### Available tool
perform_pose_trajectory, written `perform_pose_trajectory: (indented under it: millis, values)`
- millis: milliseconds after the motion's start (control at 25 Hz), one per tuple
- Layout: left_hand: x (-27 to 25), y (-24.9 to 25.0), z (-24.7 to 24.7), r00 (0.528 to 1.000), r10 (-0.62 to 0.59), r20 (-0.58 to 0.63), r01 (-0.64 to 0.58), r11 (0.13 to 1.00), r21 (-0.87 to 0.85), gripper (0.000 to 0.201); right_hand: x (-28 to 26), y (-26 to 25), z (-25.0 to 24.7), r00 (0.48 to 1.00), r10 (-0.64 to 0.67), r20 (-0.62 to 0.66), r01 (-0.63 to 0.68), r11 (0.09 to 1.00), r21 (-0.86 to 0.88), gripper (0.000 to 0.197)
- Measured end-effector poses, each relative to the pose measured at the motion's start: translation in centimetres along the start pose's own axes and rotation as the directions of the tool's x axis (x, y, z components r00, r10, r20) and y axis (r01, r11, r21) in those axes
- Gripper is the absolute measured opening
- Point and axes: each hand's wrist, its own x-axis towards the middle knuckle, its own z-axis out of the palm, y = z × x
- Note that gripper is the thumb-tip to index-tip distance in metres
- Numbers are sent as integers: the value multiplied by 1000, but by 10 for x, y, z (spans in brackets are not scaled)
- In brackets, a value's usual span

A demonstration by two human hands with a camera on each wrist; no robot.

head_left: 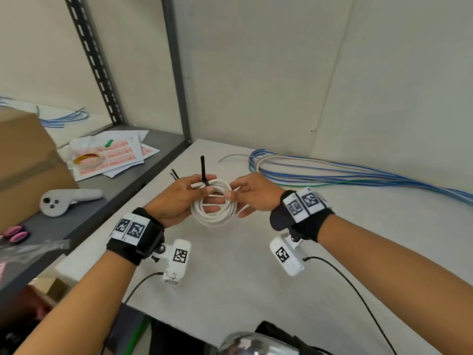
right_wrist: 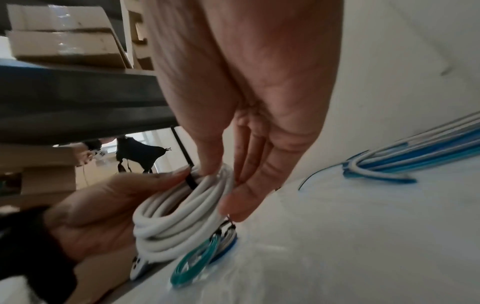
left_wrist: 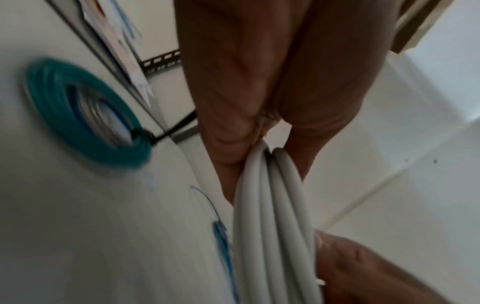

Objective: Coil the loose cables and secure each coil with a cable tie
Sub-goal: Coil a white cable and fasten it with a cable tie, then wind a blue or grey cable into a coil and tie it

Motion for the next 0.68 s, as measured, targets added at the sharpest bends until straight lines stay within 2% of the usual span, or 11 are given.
perform_pose_trajectory:
  millis: [80, 160, 200, 280, 360, 440, 480, 560, 600, 680]
  values:
    - [1, 0, -19, 991, -11, -130, 43, 969, 245, 40, 21, 3, 24, 998, 23, -57, -20, 999, 39, 15]
    - [3, -4, -35, 965, 14, -263, 140, 819, 556, 33, 34, 9, 43, 986, 80, -149, -73, 996, 55, 15]
    - [4, -8, -42, 952, 25, -306, 191, 732, 654, 33, 38, 12, 52, 982, 108, -154, -103, 994, 43, 18]
    - [5, -13, -45, 936, 60, -346, 255, 561, 787, 43, 38, 18, 63, 975, 145, -166, -148, 989, -4, 25]
    - [6, -13, -35, 937, 100, -334, 271, 395, 878, 52, 38, 24, 65, 964, 167, -208, -165, 986, 28, 26]
    - [7, -9, -20, 935, 166, -313, 259, 283, 923, 56, 36, 24, 64, 960, 173, -219, -162, 984, 68, 23]
    - [7, -8, -11, 930, 222, -295, 235, 259, 937, 54, 36, 25, 62, 962, 162, -220, -154, 987, 50, 24]
    - [9, -5, 6, 905, 354, -234, 146, 259, 955, 35, 35, 25, 53, 965, 145, -217, -157, 987, -38, 30]
    - [12, -4, 17, 902, 379, -205, 97, 284, 954, 22, 33, 25, 44, 965, 147, -219, -166, 983, -72, 30]
    - [26, -2, 41, 930, 328, -168, 39, 367, 929, 7, 31, 29, 21, 960, 145, -240, -183, 973, -144, 27]
